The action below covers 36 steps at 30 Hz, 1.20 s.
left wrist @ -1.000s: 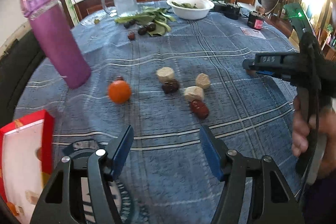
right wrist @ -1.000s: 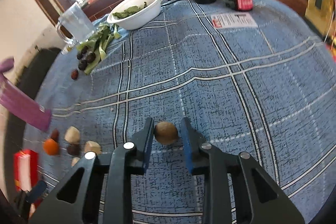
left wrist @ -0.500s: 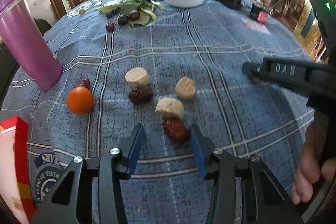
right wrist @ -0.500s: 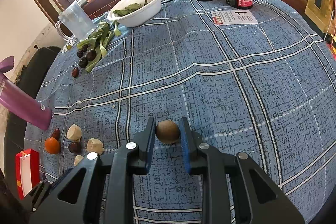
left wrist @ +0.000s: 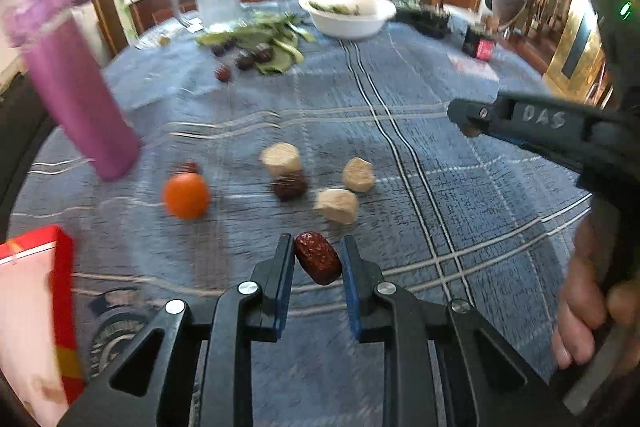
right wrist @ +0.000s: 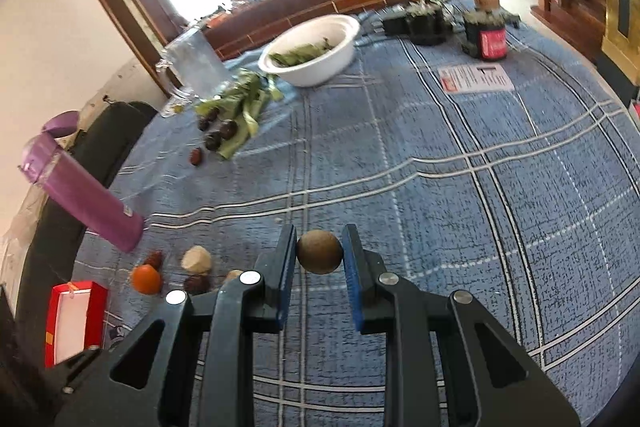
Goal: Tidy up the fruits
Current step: 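Carry both to the tray, opening the left gripper while the right lowers its fruit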
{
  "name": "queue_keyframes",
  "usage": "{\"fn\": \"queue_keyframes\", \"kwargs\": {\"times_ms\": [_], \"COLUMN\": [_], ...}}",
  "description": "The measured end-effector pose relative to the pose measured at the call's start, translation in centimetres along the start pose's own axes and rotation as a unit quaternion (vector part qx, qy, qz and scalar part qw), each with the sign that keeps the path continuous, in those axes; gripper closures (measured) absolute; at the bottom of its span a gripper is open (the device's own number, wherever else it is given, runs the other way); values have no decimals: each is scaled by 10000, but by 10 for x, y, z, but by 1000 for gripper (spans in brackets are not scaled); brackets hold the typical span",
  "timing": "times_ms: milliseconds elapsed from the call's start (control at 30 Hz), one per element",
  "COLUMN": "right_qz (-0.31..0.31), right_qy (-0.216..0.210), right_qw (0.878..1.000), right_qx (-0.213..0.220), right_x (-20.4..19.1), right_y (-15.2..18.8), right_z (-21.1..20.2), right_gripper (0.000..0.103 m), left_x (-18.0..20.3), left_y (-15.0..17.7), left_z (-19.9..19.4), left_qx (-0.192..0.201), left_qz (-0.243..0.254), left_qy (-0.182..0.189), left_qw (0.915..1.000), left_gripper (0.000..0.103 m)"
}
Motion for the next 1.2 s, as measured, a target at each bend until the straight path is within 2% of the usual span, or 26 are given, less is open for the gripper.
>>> {"fn": "queue_keyframes", "kwargs": {"times_ms": [200,333,567,700,867,1067,1200], "right_qz": [-284,-569,-681,-890,-1275,-1761,-1992], "right_qy": [-63,-59,-335,-961,-1876,-2380,-2501], "right_qw": [9995,9981,9970,9914,9737,9540,9450], "right_qx": [159,210,148,65,-204,-468,-686], "right_x": [-13,-24,-57,-116,-212,-299,-335], "right_y": [5,13,24,37,65,103,129], "right_z": [-5,-10,-19,-33,-43,-46,-43], "right_gripper": [78,78,78,78,78,78,78], "left_x": [-48,-85,-141,-175,-225,-276,-298], "left_y": [-3,-3,9,21,35,53,66], "left_z": [-57,-86,-109,-119,-140,-158,-160], "left_qx": [479,716,778,808,904,906,803], "left_qz": [-320,-483,-757,-940,-1261,-1622,-1787], "left_qy": [-310,-664,-1067,-1378,-1744,-2231,-2352], "left_qw": [9979,9941,9883,9827,9724,9569,9520], "left_gripper": [81,81,81,81,81,81,81]}}
Point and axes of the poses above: each gripper's, at about its wrist camera, not at the fingertips, and z roughly the way its jaws point, x to its right, y to its underside, the point moved 1 cm from there along z, roughly the way its jaws point, and after that the axes turned 15 degrees about x, right-handed, at the moved point
